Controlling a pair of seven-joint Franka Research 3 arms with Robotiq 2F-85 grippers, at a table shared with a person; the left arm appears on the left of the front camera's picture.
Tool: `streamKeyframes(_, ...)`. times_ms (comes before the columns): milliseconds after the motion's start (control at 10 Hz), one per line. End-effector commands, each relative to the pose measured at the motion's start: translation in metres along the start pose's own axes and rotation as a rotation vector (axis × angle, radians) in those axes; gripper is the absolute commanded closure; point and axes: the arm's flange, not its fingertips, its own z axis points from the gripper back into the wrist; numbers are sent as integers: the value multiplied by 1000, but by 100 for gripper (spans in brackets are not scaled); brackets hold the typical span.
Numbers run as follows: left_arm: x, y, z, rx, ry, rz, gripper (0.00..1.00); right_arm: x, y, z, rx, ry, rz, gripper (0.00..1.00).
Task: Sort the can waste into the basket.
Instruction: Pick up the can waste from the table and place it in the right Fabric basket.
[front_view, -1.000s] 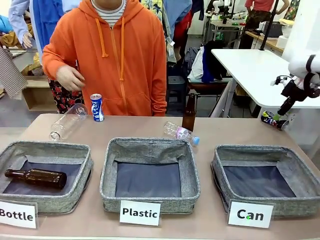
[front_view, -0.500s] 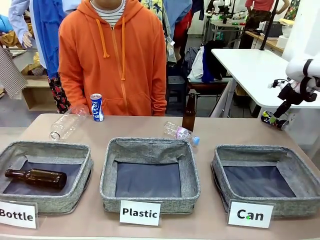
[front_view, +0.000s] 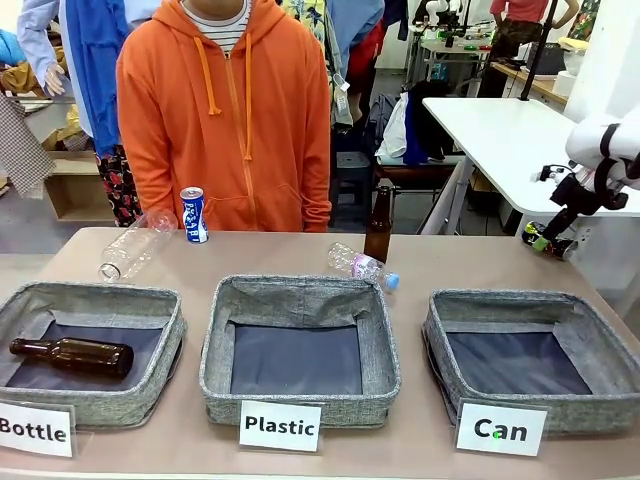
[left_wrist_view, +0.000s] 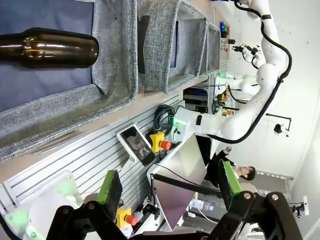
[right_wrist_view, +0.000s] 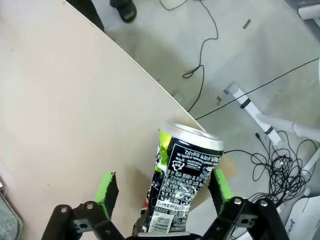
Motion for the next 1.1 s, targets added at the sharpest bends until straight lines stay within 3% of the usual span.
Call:
streamKeyframes(0,-1,-2,0,-9,1,11,0,13,-9,5,29,16,-15,59)
streamKeyframes(100,-1,-2,0,-9,1,11,0,14,-9,6,33,21,-16,100)
streamKeyframes(200,-1,-2,0,-9,1,11,0,13,-7,7,42,22,-14,63)
streamKeyframes(300,-1,-2,0,-9,1,11,0,13,-6,10,35,21,-10,100)
streamKeyframes(600,-1,-2,0,-9,1,11,0,16,20,55,-35,35,-13,100)
streamKeyframes(800,-1,-2,0,-9,1,11,0,22,71,120,-70,58,-59,100)
streamKeyframes(900,-1,-2,0,-9,1,11,0,23,116,157,36,75,-35,100)
streamKeyframes(1000,-1,-2,0,-9,1,11,0,20,156,181,79,52,13,73)
